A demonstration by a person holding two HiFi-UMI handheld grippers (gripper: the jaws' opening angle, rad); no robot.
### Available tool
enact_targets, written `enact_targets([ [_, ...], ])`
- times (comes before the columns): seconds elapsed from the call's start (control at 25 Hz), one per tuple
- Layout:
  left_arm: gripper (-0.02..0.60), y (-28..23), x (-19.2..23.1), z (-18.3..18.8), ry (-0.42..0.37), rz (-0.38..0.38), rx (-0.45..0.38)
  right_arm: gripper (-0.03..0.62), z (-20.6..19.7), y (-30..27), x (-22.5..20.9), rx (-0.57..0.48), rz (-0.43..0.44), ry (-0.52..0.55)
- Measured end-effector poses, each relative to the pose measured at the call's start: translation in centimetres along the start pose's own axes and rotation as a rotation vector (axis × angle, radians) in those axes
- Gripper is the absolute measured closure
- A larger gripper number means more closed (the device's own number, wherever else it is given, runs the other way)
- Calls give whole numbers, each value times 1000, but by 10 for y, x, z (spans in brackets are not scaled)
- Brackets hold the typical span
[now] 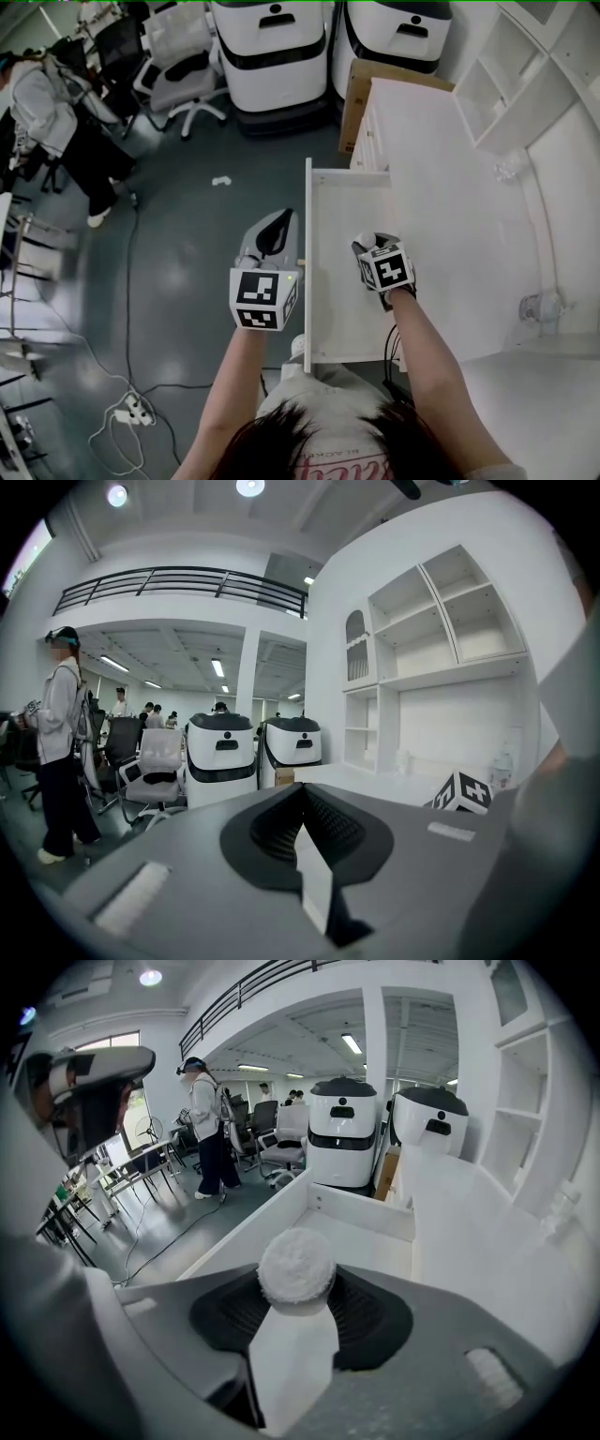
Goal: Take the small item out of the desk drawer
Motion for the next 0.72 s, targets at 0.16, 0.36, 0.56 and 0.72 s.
enact_targets([
  [0.16,570,5,1,3,0,10,1,414,6,12,2,-24,1,1],
  [0.36,570,8,5,9,-4,22,-16,414,12,24,7,-55,1,22],
  [0.56,570,12,8,15,-12,33,-29,414,17,34,16,-80,9,42],
  [0.72,571,12,10,21,-17,39,-43,414,26,42,20,-104,6,64],
])
Point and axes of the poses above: the fingertips, and each gripper's own axes: y backward along the fingers, x to its left, z out of its top, the point moved 4 cm from there along y, backward along the fingers, and after that the axes turned 12 degrees about -y, right-handed, at the moved point
